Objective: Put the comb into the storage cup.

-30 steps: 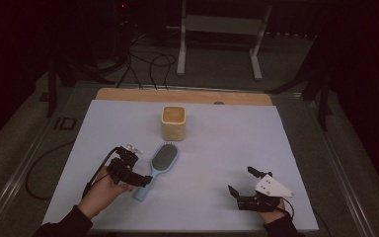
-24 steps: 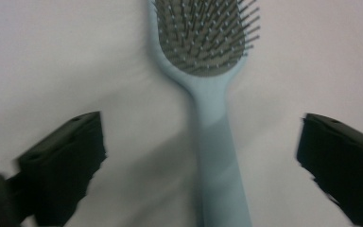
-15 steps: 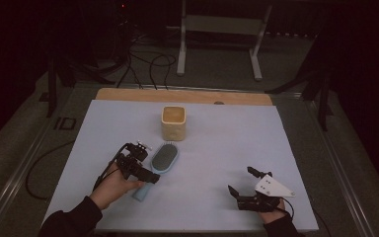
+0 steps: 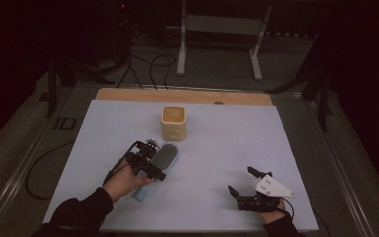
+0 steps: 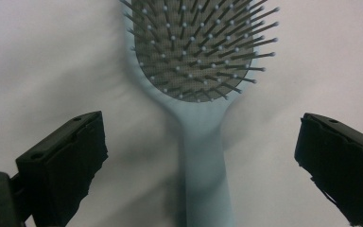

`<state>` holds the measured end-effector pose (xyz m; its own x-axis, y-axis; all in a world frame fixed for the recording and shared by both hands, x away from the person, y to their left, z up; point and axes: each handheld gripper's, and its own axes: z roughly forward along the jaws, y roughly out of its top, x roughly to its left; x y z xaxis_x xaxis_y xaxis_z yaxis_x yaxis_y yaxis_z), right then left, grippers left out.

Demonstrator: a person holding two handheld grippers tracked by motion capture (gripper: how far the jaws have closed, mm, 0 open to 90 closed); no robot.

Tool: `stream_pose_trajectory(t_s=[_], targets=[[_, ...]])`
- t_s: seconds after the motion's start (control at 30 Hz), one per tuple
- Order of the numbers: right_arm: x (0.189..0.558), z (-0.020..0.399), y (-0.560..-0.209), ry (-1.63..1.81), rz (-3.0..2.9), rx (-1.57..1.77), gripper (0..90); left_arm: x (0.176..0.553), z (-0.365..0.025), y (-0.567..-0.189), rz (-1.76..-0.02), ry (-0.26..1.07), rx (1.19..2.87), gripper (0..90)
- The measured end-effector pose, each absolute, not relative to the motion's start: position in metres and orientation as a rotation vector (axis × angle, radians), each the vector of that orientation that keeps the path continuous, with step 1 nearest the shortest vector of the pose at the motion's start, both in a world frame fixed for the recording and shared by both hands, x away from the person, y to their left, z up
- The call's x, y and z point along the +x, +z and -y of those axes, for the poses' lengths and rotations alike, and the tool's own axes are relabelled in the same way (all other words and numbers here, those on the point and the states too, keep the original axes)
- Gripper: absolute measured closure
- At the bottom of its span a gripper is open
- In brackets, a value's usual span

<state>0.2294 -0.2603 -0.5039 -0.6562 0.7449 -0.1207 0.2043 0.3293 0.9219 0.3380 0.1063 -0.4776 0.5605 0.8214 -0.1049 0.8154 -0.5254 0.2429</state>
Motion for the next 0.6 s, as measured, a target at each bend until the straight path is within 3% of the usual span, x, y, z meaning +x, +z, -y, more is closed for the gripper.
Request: stream_pose_trajectory(t_s=[0.13, 0.2, 0.6], targets=[[0.229, 0.260, -0.504, 1.314, -2.061, 0.827, 9.0, 0.338, -0.102, -0.483, -1.369, 0.042, 2.560, 6.4], [0.229, 0.260, -0.504, 1.315, -2.063, 0.827, 9.0, 0.338, -0.102, -0.484, -1.381, 0.038, 2.567, 13.5], [0.229, 0.260, -0.504, 1.311, -2.063, 0.827, 9.0, 0.342, -0.103, -0.490, -1.440, 0.039, 2.573, 36.6]])
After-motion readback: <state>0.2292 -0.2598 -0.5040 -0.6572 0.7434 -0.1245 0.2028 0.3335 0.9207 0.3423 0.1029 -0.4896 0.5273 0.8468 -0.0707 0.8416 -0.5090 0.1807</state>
